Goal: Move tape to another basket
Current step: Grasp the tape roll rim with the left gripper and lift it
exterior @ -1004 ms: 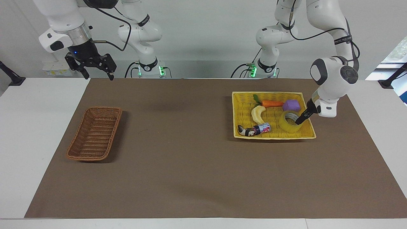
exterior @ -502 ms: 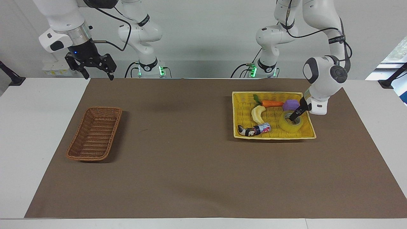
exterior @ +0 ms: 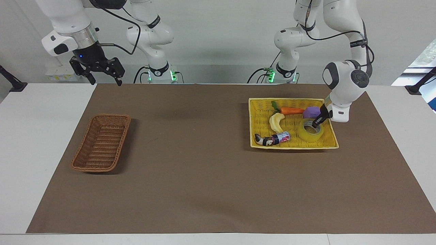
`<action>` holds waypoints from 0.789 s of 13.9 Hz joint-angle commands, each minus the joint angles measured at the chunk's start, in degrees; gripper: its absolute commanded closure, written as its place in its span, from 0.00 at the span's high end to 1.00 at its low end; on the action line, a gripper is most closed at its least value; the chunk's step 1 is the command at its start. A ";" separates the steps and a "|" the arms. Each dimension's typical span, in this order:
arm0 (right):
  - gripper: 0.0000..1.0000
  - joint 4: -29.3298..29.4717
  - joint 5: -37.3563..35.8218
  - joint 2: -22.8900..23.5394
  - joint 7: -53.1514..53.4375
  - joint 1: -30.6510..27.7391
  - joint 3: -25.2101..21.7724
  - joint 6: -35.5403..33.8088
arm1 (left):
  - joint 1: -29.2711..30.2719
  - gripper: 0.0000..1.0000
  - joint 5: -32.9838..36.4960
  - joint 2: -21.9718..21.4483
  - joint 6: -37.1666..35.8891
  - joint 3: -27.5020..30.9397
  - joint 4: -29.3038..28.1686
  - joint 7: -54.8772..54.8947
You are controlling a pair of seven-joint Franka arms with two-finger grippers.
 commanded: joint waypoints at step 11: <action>1.00 -1.25 1.41 -1.48 -0.89 -0.53 0.35 -1.74 | -0.01 0.00 -0.05 6.55 -25.50 0.69 30.06 9.12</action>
